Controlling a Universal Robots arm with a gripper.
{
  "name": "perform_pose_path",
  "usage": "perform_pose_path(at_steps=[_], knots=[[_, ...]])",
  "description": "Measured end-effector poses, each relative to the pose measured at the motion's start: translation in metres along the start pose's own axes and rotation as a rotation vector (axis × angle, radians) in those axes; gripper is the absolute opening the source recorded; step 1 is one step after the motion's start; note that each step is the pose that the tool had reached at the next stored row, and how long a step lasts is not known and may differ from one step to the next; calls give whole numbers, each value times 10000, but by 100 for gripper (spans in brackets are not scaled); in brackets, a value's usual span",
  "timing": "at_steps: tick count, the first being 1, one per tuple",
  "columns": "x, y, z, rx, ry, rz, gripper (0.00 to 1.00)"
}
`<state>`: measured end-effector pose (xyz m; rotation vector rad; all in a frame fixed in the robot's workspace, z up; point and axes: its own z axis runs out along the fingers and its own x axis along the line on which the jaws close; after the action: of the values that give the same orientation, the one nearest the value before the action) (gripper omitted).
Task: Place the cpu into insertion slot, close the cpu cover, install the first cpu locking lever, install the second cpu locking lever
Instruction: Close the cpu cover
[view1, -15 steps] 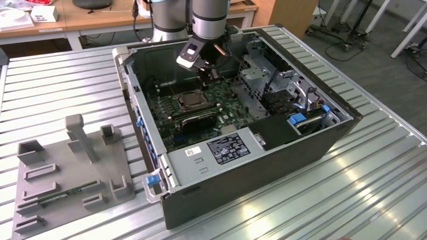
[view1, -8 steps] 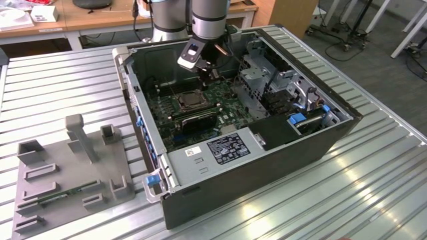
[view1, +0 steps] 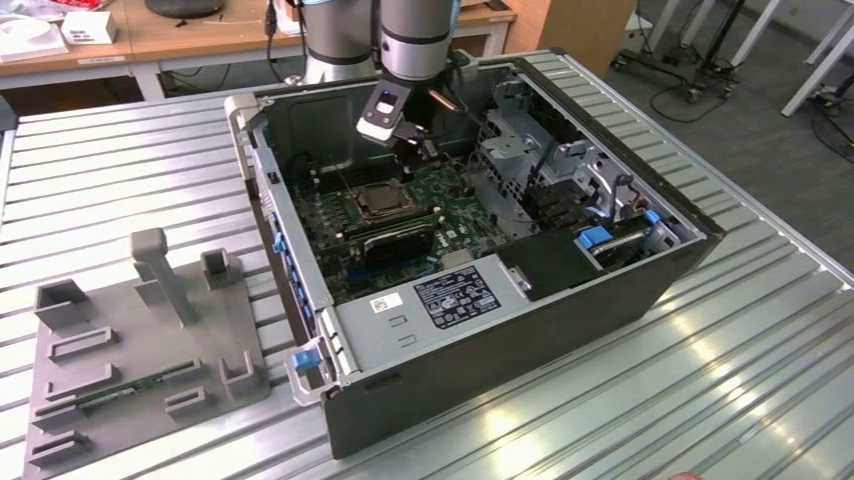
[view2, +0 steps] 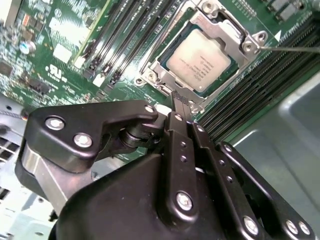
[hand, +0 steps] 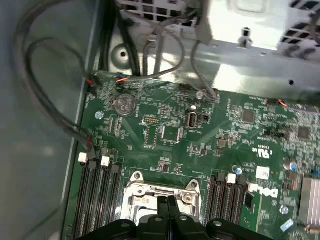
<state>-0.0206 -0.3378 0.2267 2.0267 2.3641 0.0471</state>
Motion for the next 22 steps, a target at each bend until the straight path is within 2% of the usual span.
perform_pose_path(at_steps=[22], knots=[[0, -1, 41, -4, 163, -3998, 11]])
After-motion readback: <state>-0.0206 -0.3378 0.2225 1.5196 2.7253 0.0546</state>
